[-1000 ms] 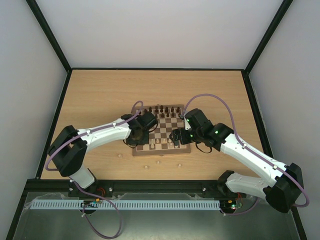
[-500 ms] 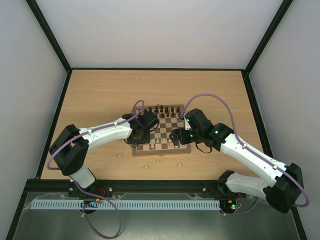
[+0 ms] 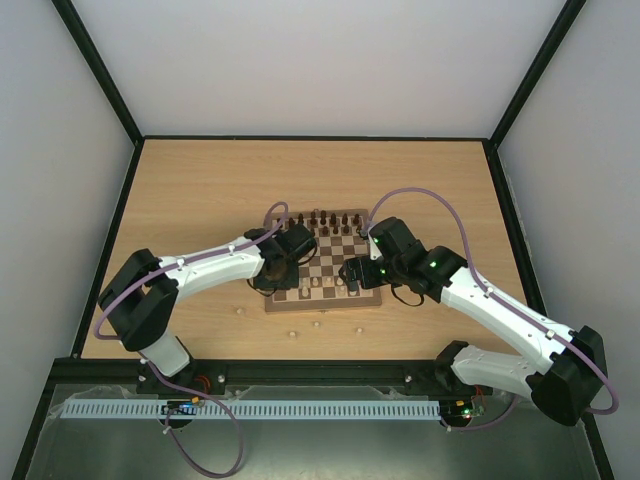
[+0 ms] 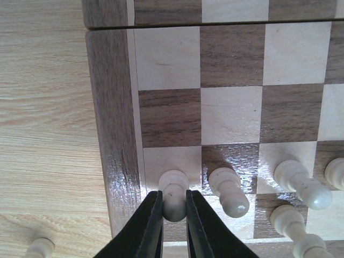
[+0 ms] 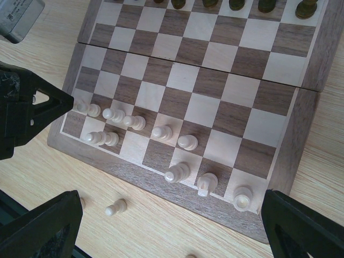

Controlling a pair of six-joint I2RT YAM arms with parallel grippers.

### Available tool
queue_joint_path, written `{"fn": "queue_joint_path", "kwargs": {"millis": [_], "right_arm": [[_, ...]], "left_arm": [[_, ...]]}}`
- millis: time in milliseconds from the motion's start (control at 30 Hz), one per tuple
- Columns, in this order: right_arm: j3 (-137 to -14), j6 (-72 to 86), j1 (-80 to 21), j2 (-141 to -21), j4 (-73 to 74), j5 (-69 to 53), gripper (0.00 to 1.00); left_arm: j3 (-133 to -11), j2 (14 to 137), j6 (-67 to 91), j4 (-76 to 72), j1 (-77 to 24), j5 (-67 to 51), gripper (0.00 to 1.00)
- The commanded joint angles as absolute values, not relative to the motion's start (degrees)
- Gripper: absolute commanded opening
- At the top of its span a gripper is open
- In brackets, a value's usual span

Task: Set up the chess pieces on the board
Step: Place the chess piece on the chessboard.

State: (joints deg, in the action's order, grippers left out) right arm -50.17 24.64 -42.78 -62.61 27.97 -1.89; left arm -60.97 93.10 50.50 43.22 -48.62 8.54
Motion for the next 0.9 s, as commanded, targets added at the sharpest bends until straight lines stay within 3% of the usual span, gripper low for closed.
{"fn": "queue_joint_path", "kwargs": {"millis": [0,133,333,600,733,867], "right_arm": [[-49.6,24.5,-43.2,-62.4,28.6,-1.8,0.92],[-49.5,24.5,-43.2,-62.5,28.5,-1.7,0.92],[-49.6,24.5,-43.2,-62.6,28.6,-1.6,0.92],[-49.6,24.5,-43.2,-63.4,28.7,-1.3,0.93],[-49.7,24.7,-43.2,-64.6,29.0,-0.4,0.96],[-50.0,24.9,-43.2,-66.0,29.5,0.7,0.99]], "left_arm": [[-59.9,92.5,51.0,44.5,-49.0,8.7,0.17],[-60.1,92.2,51.3,44.7,-49.1,9.2,0.29],[-61.7,91.3,51.2,45.2,-49.2,10.1,0.32],[-65.2,83.2,50.0,48.8,-49.3,16.5,0.57],[-63.5,76.2,48.7,46.5,-49.3,19.7,0.65],[-59.6,69.5,47.3,41.4,-49.2,21.2,0.80]]}}
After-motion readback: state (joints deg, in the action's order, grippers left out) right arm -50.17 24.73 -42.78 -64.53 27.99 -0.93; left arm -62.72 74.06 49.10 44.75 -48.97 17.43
